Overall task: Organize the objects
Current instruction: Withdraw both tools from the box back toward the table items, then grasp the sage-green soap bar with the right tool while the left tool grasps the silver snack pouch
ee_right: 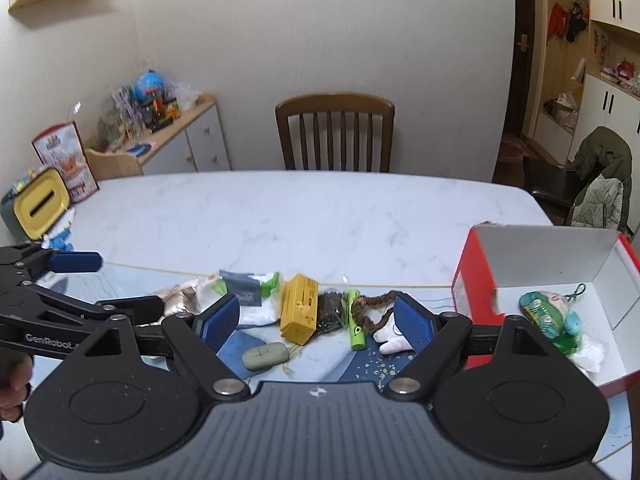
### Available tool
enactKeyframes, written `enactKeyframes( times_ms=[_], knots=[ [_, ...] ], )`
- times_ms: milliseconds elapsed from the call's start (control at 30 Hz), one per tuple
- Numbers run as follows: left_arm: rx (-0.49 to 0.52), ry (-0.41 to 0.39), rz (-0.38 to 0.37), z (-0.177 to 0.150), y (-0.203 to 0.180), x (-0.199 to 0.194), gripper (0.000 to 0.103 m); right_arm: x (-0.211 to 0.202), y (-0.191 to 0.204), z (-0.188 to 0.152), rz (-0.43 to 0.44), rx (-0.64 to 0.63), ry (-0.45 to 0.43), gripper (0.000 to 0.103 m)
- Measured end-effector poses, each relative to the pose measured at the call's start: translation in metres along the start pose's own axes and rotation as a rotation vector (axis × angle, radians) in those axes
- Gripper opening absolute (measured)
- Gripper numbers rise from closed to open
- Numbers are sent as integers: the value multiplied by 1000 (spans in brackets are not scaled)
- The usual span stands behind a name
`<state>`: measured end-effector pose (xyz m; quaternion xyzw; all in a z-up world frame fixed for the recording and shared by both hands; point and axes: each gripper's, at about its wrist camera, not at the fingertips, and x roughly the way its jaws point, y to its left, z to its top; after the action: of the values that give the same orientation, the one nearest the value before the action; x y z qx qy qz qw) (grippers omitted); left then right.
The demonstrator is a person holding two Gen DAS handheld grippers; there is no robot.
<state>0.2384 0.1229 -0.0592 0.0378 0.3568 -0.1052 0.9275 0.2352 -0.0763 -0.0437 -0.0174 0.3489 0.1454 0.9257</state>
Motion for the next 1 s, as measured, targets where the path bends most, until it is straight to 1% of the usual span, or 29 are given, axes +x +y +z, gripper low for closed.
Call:
enactKeyframes(
  times_ms=[167, 233, 367, 500, 567, 667, 767, 1000],
  knots=[
    [-26, 35, 30, -12, 19, 25, 102, 31, 5, -8, -2, -14, 51, 85],
    [-39, 50, 50, -18, 27, 35, 102, 44, 4, -11, -19, -21, 67, 85],
    [-74, 85, 67, -30, 43, 56, 101, 67, -3, -16, -44, -11, 102, 85],
    [-111, 118, 80, -38, 56, 76, 98, 84, -2, -23, -33, -20, 135, 85],
    [-159, 139, 79, -39, 66, 85, 95, 93, 4, -28, -15, -32, 157, 85],
    [-230, 156, 89, -36, 81, 93, 95, 105, 16, -36, 6, -59, 184, 84],
    [-244, 160, 127, -32, 90, 98, 95, 114, 31, -41, 29, -93, 198, 84],
    [-298, 182, 112, -37, 96, 110, 97, 135, 57, -51, 58, -156, 226, 84]
  ],
)
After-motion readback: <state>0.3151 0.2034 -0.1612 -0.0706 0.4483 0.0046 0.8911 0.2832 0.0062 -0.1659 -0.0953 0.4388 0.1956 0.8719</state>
